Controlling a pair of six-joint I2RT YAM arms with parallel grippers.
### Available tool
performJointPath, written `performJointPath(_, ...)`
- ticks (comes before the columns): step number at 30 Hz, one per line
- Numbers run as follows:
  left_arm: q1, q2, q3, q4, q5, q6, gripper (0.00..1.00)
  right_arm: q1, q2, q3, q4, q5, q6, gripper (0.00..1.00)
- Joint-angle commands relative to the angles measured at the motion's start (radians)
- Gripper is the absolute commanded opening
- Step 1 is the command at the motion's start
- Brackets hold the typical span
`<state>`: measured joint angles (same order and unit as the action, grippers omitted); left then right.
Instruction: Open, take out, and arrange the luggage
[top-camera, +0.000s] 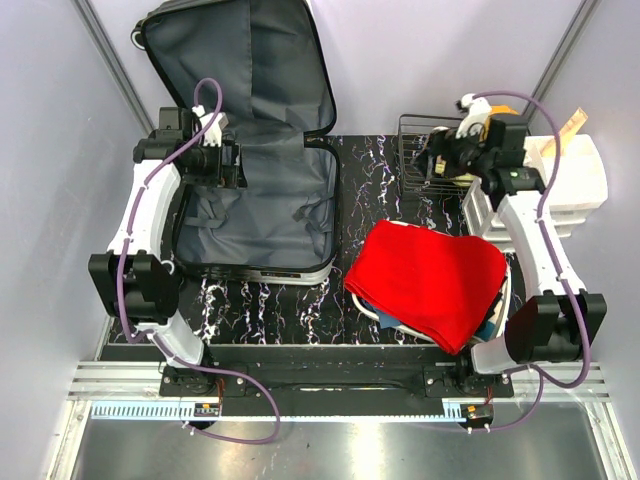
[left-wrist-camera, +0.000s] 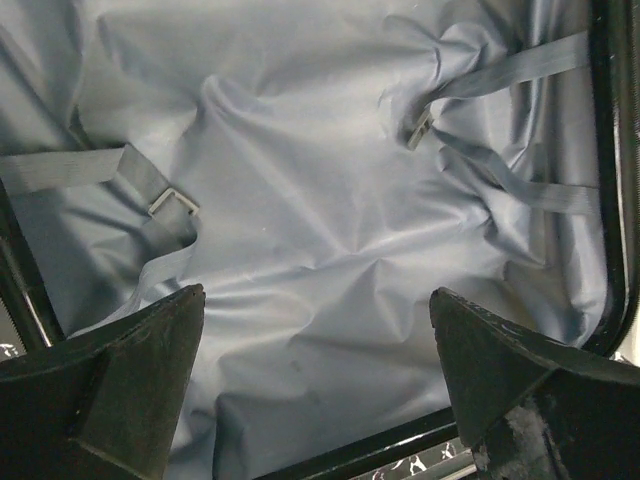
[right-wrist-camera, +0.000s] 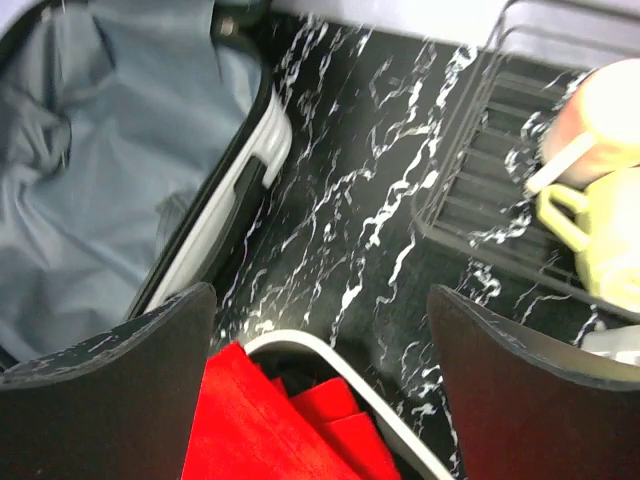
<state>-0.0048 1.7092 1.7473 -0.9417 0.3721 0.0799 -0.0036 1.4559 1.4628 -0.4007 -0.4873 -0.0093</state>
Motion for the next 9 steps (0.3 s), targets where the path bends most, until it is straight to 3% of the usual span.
performJointPath(1,0.002,-0.053,-0.04,0.004,-0.091,0.029,0.99,0.066,-0.089,-0.076,0.005,0.049,-0.116,0.95)
performJointPath(9,0.002,-0.063,-0.055,0.021,-0.095,0.035,0.99,0.08,-0.141,-0.114,0.026,0.067,-0.132,0.97)
